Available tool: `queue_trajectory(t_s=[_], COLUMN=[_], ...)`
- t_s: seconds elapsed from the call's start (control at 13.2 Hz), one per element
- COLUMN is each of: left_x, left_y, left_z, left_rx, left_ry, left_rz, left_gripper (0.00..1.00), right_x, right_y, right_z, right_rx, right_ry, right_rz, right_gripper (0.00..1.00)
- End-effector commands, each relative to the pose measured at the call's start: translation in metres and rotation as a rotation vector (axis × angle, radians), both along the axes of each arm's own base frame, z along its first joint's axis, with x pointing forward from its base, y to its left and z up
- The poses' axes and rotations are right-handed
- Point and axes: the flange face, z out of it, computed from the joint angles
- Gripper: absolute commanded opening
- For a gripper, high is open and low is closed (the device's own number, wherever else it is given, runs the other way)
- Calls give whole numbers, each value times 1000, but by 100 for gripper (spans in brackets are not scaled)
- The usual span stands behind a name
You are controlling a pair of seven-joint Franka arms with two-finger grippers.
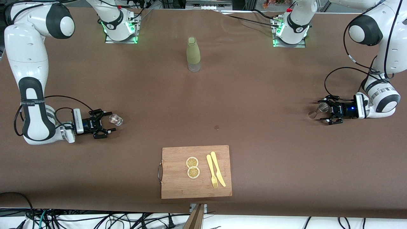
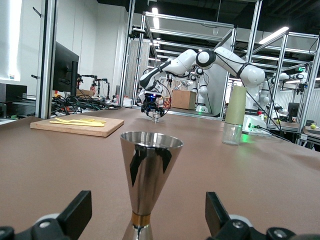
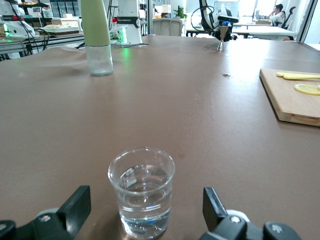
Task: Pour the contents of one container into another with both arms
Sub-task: 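Lift the beaker with the right gripper while the left gripper brings the jigger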
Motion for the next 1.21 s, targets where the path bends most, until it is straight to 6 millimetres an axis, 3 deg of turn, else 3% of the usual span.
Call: queue_trajectory(t_s=[0.0,0.15,0.45,0.6,0.68,0.76,0.83,0.91,0.98,1.13], left_x=[3,5,6,6,7,6,5,4,3,1], left_y=[-3,-6,-7,-7,-7,-7,-7,-8,-11,-10], left_z=[-7,-7,-5,-5,-5,-5,-6,-7,-9,-12], left_rx=[6,5,7,6,6,7,10,10,5,7], left_ry=[-56,-57,-59,-59,-60,-59,-55,-49,-45,-42], left_rz=[4,-1,-6,-5,-3,-6,-14,-20,-22,-22], left_gripper=[100,100,96,66,41,27,14,0,0,0], right_x=[0,-3,-4,-8,-8,-8,-8,-8,-8,-7], right_y=[3,20,30,29,28,29,28,29,28,28], right_z=[-9,-17,-22,-28,-29,-29,-29,-29,-29,-28], right_rx=[55,97,136,140,140,141,140,143,143,153], right_ry=[-20,-6,-8,1,3,2,6,7,8,8], right_rz=[11,28,27,22,20,19,16,18,13,8], right_gripper=[99,99,99,98,90,79,48,36,29,25])
